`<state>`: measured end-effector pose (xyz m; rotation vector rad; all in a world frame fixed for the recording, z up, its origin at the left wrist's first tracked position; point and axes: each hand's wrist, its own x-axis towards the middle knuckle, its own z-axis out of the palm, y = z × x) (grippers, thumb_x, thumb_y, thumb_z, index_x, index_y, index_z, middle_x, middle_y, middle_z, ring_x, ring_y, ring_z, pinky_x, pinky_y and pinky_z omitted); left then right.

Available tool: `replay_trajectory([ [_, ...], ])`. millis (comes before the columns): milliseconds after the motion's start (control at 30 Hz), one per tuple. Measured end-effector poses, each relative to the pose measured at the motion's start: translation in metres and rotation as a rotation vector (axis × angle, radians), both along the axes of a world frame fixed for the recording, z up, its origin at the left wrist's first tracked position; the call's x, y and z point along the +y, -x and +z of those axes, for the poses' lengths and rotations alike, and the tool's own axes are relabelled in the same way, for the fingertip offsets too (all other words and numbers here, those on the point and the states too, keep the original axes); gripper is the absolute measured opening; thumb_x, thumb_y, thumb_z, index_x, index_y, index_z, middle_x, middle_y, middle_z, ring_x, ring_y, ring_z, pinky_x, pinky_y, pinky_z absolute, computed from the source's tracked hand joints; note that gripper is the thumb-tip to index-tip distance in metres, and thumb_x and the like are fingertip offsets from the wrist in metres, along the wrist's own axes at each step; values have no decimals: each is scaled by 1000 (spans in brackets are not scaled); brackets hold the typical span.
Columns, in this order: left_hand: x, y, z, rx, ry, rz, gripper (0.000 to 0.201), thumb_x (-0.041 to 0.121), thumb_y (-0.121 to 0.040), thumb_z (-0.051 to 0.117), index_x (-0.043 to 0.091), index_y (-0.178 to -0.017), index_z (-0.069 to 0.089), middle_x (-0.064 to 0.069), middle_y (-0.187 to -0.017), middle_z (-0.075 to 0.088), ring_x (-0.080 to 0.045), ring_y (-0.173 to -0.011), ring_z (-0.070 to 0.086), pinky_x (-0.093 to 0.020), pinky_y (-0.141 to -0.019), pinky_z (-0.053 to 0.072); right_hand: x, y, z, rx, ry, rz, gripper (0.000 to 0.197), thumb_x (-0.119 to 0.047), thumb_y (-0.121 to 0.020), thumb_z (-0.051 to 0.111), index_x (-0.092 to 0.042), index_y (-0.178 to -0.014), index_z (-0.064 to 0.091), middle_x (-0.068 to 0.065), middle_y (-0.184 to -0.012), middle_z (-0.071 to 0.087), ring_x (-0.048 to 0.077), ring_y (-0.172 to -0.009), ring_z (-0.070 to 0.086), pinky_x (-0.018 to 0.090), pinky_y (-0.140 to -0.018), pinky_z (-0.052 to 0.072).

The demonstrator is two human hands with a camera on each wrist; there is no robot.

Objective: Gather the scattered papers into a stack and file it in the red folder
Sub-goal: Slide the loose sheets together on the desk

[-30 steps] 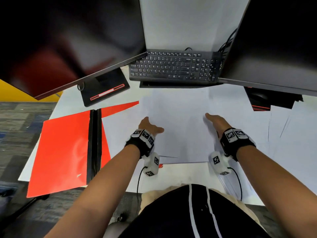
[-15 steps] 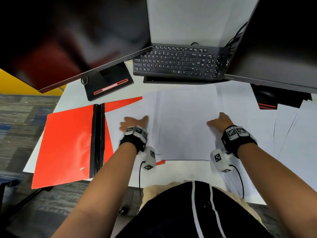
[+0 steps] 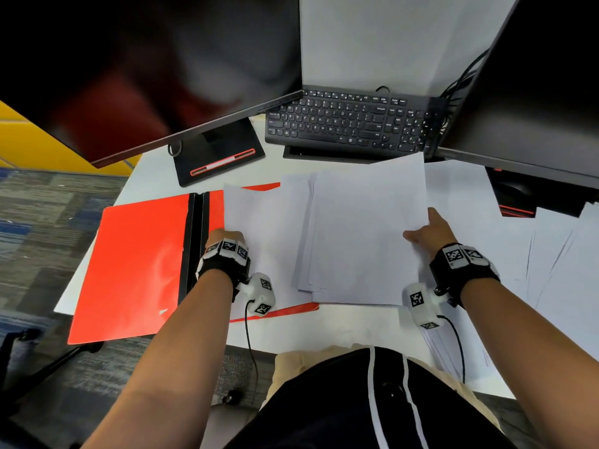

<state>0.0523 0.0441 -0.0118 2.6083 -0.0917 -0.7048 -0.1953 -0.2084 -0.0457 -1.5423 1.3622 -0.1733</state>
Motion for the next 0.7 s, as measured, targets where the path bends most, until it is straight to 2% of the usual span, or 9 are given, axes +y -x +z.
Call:
replay_trajectory([
  [67, -8, -11, 0, 40, 43, 54, 30, 7, -93, 50, -1, -120, 58, -17, -122, 61, -34, -114, 59, -29, -86, 46, -4, 6, 7, -106, -38, -45, 51, 9, -80, 63, -9, -126, 49, 13, -116, 62, 28, -103, 59, 36, -93, 46],
  [133, -20, -15, -1, 58, 146, 69, 24, 6, -90, 55, -1, -113, 59, -16, -100, 65, -35, -102, 60, -28, -78, 41, -9, 14, 15, -164, -58, -69, 54, 11, -79, 63, -10, -127, 50, 12, -115, 62, 28, -103, 60, 38, -93, 48],
  [200, -32, -13, -2, 75, 141, 20, 5, 5, -89, 55, 7, -85, 56, -4, -70, 50, -28, -87, 53, -32, -77, 43, -15, 23, 22, -194, -60, -73, 55, 10, -80, 62, -12, -128, 50, 10, -114, 63, 27, -100, 60, 35, -87, 47],
  [233, -39, -12, -4, 82, 139, 8, 20, 5, -90, 54, 10, -72, 47, 0, -65, 42, -25, -85, 48, -33, -76, 44, -18, 28, 24, -202, -55, -73, 54, 9, -80, 62, -14, -128, 51, 8, -113, 63, 26, -99, 60, 32, -83, 46],
  [300, -50, -1, -3, 109, 161, -15, 36, 3, -91, 52, 14, -61, 36, 2, -62, 36, -22, -84, 44, -30, -69, 40, -22, 35, 30, -209, -49, -61, 53, 9, -80, 62, -16, -126, 52, 6, -110, 64, 25, -96, 60, 29, -76, 47],
  [400, -67, 13, -9, 148, 159, -72, 38, 9, -90, 57, 17, -60, 34, -3, -72, 47, -23, -82, 43, -28, -69, 37, -23, 41, 28, -200, -71, -48, 51, 12, -79, 61, -15, -121, 53, 9, -110, 65, 27, -98, 61, 34, -86, 47],
  [567, -88, 27, -24, 75, 137, -128, 20, 21, -83, 62, 25, -92, 45, -1, -93, 49, -20, -82, 46, -21, -60, 37, -23, 45, 13, -97, -43, -42, 45, 6, -80, 64, -13, -119, 53, 9, -109, 65, 27, -98, 61, 34, -87, 44],
  [633, -85, 33, -29, 36, 33, -241, 23, 15, -86, 48, 29, -102, 57, 4, -101, 59, -22, -92, 58, -24, -83, 47, -23, 47, 7, -38, -43, -61, 47, 5, -80, 64, -9, -123, 51, 10, -110, 63, 27, -99, 58, 33, -87, 43],
  [700, -87, 32, -23, 33, 20, -267, 43, 13, -89, 40, 25, -127, 56, 2, -133, 56, -26, -123, 54, -33, -104, 44, -23, 48, 0, -3, -50, -82, 48, 6, -79, 64, -6, -124, 51, 15, -112, 62, 29, -102, 58, 35, -89, 45],
])
